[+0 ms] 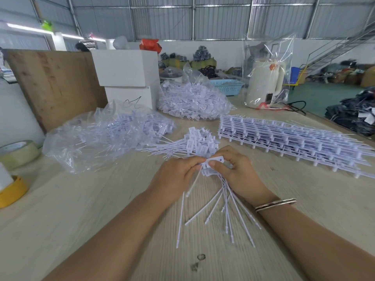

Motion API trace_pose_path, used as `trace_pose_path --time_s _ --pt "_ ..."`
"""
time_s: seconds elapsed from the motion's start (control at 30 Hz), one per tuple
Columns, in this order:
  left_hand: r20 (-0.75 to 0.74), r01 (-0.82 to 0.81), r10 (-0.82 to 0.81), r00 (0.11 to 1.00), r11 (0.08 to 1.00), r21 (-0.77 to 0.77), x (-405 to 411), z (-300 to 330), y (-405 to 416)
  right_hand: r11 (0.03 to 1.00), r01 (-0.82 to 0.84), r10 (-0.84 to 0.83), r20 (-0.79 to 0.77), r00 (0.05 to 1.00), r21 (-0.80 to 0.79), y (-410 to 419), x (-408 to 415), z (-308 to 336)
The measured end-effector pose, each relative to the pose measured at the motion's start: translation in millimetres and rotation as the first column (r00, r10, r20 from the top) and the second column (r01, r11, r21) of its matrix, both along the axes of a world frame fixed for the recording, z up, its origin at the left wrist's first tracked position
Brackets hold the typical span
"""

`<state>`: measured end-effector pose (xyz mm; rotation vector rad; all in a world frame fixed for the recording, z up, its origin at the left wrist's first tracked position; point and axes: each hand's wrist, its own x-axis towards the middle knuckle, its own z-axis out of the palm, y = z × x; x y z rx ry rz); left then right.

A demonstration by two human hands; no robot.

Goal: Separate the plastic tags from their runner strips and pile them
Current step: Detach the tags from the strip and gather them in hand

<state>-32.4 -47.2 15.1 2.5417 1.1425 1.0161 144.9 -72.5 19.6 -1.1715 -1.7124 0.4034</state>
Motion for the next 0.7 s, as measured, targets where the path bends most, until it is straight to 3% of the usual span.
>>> trace_pose_path --time_s 0.23,0.37,0.5,0.63,0.7 --pt "0.017 0.007 -0.007 1.000 1.000 -0.020 -1 -2 0 0.988 0.101 -0.121 0.182 0.976 0.115 -6 -3 0" --pt "0.081 0.038 -0.039 0.996 0.999 0.021 2 1 -5 0.985 0.131 -0.139 0.065 0.988 0.110 -4 -4 2" --pt "0.135 0.022 -0.019 0.991 1.000 -0.020 7 1 -4 0.997 0.023 -0.013 -0.143 0.990 0.068 -2 -1 2" --pt "0.174 0.020 -0.014 0.985 0.999 -0.034 13 3 -6 0.995 -0.103 0.099 -0.342 0.934 0.006 -3 0 1" --pt "0.214 0.037 -0.029 0.976 0.999 -0.034 16 3 -8 0.985 -0.170 0.137 -0.508 0.851 -0.020 -4 0 2"
